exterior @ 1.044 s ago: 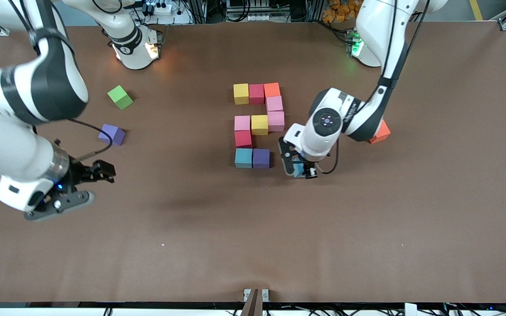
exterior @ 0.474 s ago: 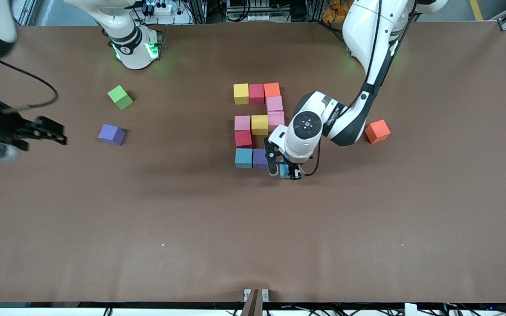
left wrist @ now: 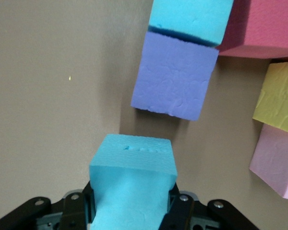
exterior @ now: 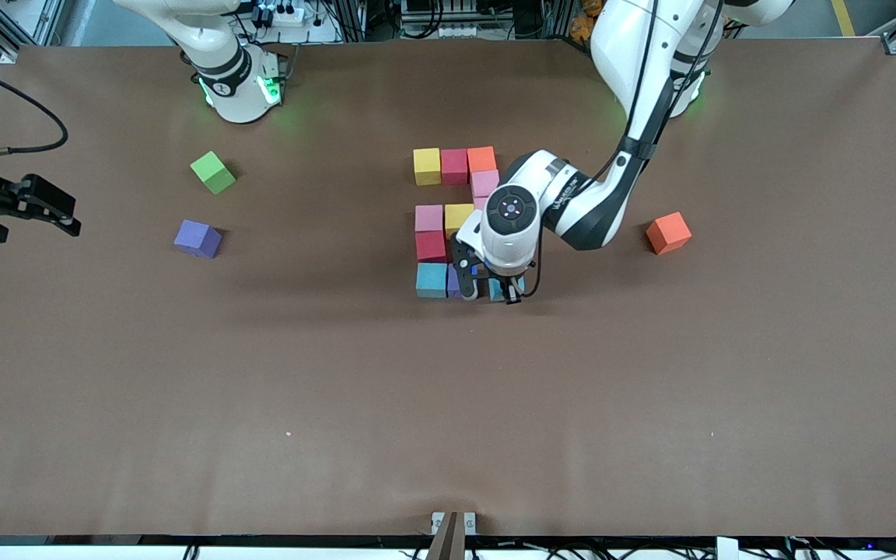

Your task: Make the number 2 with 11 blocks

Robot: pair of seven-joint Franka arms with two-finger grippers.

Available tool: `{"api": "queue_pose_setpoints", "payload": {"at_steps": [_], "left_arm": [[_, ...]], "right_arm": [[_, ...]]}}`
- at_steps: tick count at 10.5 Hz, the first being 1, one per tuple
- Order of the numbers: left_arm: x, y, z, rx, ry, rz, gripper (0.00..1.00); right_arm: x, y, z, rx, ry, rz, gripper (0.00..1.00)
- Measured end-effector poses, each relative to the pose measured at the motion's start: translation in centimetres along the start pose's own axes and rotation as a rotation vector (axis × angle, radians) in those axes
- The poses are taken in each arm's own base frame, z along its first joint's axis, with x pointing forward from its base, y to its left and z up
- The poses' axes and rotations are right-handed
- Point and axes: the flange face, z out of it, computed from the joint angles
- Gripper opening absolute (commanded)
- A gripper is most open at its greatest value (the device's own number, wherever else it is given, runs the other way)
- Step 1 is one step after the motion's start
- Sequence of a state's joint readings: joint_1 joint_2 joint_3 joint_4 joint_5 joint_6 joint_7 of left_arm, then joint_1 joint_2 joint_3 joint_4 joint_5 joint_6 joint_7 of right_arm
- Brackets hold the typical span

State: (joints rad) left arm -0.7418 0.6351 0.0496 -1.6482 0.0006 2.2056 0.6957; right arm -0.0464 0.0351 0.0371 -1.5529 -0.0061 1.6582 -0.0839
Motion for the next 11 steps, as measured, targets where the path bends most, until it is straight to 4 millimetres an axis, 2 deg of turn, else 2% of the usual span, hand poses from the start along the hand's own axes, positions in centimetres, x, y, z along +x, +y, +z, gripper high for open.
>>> {"api": "queue_pose_setpoints", "payload": {"at_steps": [3,11], "left_arm": [[1.0,1.4,2.0,-0.004,-0.032,0.008,0.13],[2.9,1.8,3.4,0.04,-0.035,0.018,0.13]], "right_arm": [[-0.3,2.2,1.1,-0.003,-0.012,0.039,1.0],[-0.6,1.8,1.4,0.001,-0.046,0.034,1.0]]}}
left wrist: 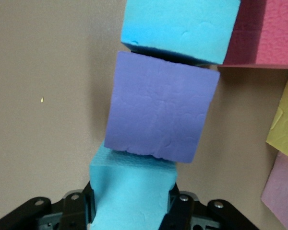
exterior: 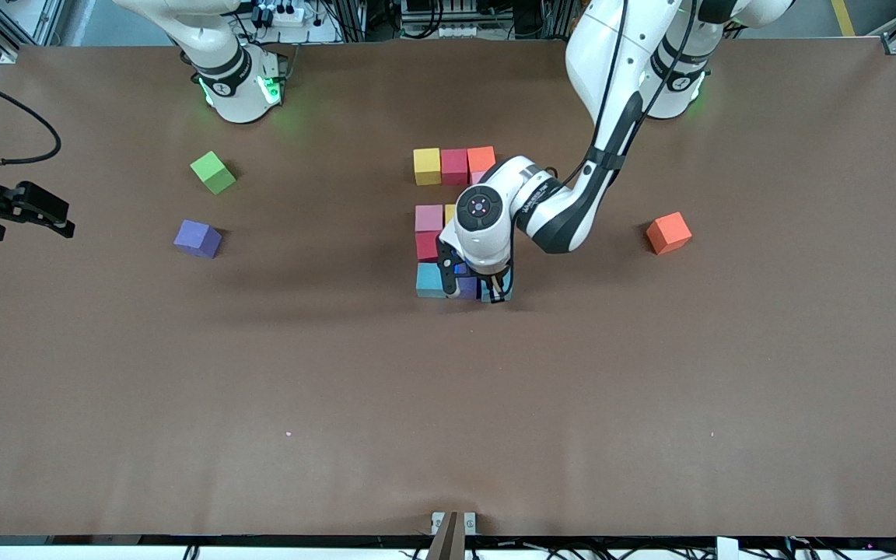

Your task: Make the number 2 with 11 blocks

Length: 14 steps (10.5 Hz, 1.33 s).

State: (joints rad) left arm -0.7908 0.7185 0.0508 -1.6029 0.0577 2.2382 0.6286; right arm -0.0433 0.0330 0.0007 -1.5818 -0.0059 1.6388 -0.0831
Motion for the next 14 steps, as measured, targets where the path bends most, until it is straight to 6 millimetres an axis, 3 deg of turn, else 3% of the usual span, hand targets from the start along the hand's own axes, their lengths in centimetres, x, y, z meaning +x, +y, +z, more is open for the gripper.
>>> {"api": "queue_pose_setpoints", "payload": {"at_steps": [7,8,9,14], "left_arm": [[0.6,0.6,-0.1,0.003,0.002,0.004,0.14],[0.8,0.9,0.1,0.001,-0.001,0.003,0.53],[0.9,1.0,0.1,0.004,-0.003,-0.002,1.0],[1.1,0.9,-0.2,0.01,0.005,-0.096,1.0]], "right_arm": [[-0.1,-0.1,0.1,0.001,-0.01,-0.001,1.0],[-0.1,-0.2,0.1,0.001,-0.012,-0.003,1.0],[-0.1,-0.3,0.1,0.001,-0.013,-0.006,1.0],[-0.1,-0.5,0.1,0.001,-0.014,-0.009,1.0]]}}
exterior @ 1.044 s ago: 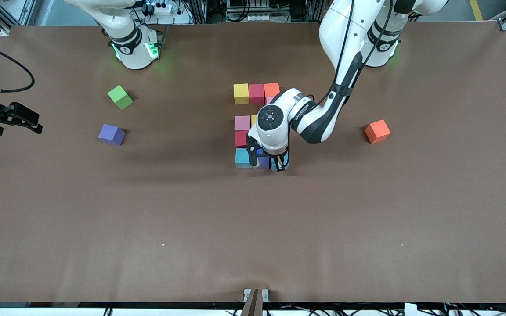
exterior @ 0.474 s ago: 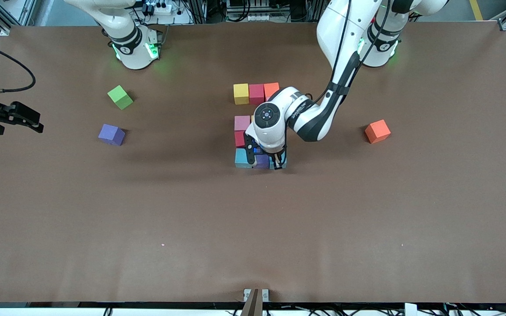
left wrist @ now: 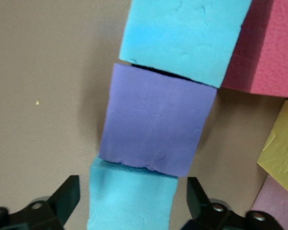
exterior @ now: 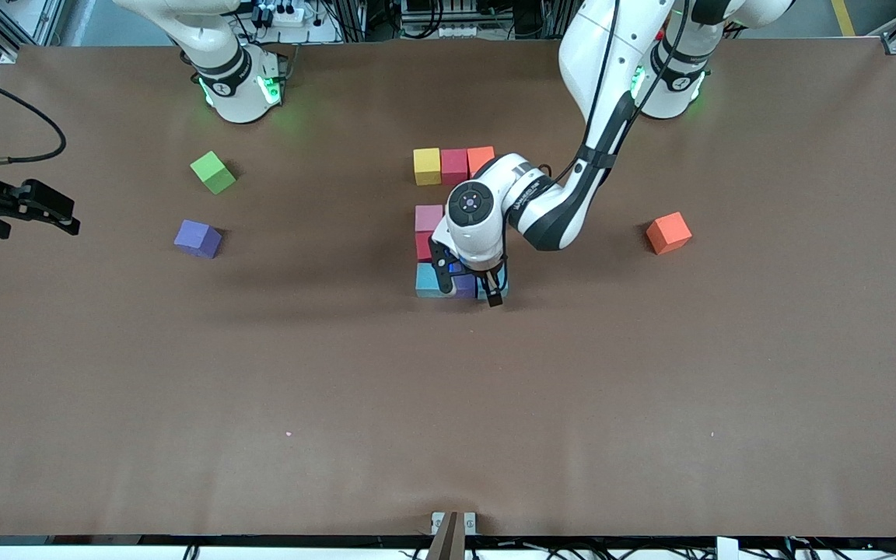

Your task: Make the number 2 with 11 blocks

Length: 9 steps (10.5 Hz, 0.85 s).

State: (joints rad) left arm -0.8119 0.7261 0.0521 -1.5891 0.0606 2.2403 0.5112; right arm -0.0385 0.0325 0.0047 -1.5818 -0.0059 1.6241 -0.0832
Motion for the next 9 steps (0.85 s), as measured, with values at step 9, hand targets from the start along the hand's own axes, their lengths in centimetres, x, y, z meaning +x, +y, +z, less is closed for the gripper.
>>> {"api": "queue_pose_setpoints", "payload": {"at_steps": [9], "left_arm": [[-7.5,-4.8,-19.0,0.0,-0.016,-0.28,1.0]], "right_arm": [[0.0,-0.1,-0.1,0.0,-0.001,-0.002,1.0]]}}
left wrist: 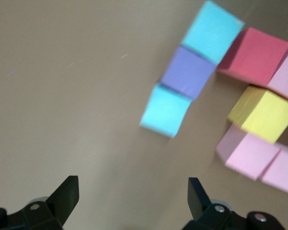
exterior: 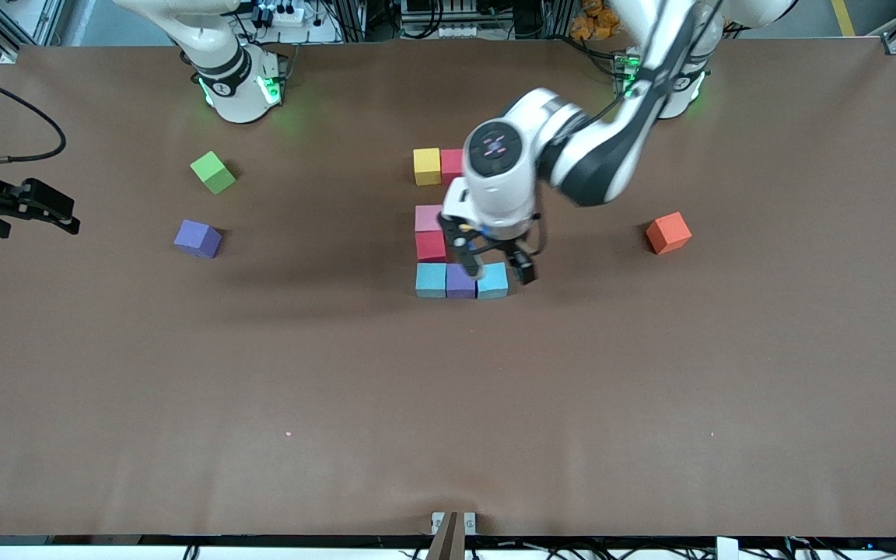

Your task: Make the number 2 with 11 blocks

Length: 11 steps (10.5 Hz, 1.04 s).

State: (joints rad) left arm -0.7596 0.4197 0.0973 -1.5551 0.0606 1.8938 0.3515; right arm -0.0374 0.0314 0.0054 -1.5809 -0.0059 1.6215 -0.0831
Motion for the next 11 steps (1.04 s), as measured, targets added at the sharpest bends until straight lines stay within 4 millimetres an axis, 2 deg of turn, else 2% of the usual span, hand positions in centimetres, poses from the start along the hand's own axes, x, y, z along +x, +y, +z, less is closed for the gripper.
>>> {"api": "queue_pose_setpoints", "payload": {"at_steps": [2,3,4,6,8,9,11], "left_arm": [[-6.1,-7.2,-6.2,-0.002,0.031,-0.133,1.0],[-9.0,-10.1,-8.7,-0.002,0.045,-0.193,1.0],[-11.6,-12.8,-10.9,0.001,0.059,-0.253,1.0],[-15.6,-17.2,-13.2,0.008,0.089,-0.474,1.0],[-19.1,-20.0,-14.5,0.004,0.108,-0.72,1.0],[-19.8,-19.9,-15.4,-0.004,0.114,-0.853,1.0],[-20.9,-19.3,-17.4,-0.007,0.128,-0.992,1.0]], "right_arm": [[0.0,-0.1,0.0,0.0,-0.001,-0.002,1.0],[0.0,-0.1,0.0,0.0,-0.001,-0.002,1.0],[0.0,-0.1,0.0,0.0,-0.001,-0.002,1.0],[0.0,-0.2,0.0,0.0,0.0,-0.003,1.0],[0.0,-0.2,0.0,0.0,0.0,-0.003,1.0],[0.0,-0.1,0.0,0.0,0.0,-0.003,1.0],[0.0,-0.2,0.0,0.0,0.0,-0.003,1.0]]}}
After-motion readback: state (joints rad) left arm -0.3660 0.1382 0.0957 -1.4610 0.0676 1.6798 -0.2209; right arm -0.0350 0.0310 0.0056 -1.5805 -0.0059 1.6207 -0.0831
